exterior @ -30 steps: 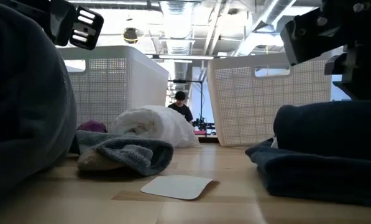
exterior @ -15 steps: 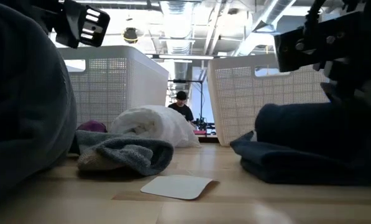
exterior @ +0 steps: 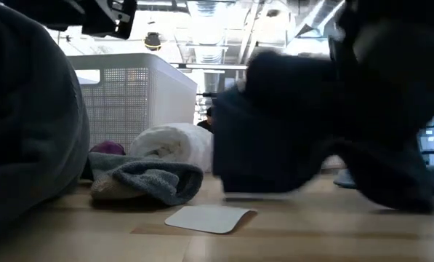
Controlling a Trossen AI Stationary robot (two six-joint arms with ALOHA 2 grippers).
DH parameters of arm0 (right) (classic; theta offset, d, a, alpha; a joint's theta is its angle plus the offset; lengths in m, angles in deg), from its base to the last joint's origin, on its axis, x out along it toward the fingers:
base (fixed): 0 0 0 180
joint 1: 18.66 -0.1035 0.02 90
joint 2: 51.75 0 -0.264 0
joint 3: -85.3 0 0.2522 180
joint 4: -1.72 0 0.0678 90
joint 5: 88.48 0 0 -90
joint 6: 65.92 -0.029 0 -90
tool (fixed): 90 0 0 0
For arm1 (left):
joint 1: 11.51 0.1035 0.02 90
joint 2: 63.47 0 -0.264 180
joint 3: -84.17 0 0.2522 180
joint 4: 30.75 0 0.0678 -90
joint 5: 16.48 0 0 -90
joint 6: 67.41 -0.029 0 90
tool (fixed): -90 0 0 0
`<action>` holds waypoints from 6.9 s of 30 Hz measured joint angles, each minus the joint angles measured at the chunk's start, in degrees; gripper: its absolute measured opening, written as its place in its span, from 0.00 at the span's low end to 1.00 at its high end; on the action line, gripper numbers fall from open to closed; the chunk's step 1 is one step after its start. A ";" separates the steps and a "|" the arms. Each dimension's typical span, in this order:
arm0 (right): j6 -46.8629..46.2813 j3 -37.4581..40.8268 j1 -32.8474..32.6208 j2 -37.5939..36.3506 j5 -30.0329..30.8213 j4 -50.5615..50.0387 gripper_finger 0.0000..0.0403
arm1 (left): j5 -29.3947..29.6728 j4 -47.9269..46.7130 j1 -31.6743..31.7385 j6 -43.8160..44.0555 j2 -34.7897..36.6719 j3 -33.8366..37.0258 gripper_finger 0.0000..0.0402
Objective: Sort clothes
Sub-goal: Put the rolled dark blue pants into the left white bin
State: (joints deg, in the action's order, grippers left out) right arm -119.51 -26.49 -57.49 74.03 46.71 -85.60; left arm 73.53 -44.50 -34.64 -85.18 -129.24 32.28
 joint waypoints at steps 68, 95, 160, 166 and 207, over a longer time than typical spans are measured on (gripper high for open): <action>68.86 -9.43 15.35 -10.77 -3.09 49.45 0.13 | 0.31 35.52 -0.27 -20.83 0.17 -0.07 0.44; 64.36 -9.58 12.91 -10.73 4.80 41.56 0.47 | 2.63 25.43 0.30 -22.98 0.04 -5.81 0.18; 18.46 -9.47 -2.43 -14.10 16.39 -5.13 0.51 | 37.60 5.00 -1.12 -21.06 26.76 -7.15 0.18; 18.46 -9.47 -2.23 -14.10 16.39 -5.20 0.51 | 48.23 6.81 -1.12 -28.74 31.08 -7.15 0.18; 17.43 -9.47 -2.05 -14.03 16.39 -2.60 0.51 | 32.75 -7.61 55.17 -32.36 2.83 -7.13 0.20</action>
State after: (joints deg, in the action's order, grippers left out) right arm -102.08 -35.97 -59.54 60.00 63.10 -88.20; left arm 106.28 -52.10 20.53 -117.54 -126.42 25.15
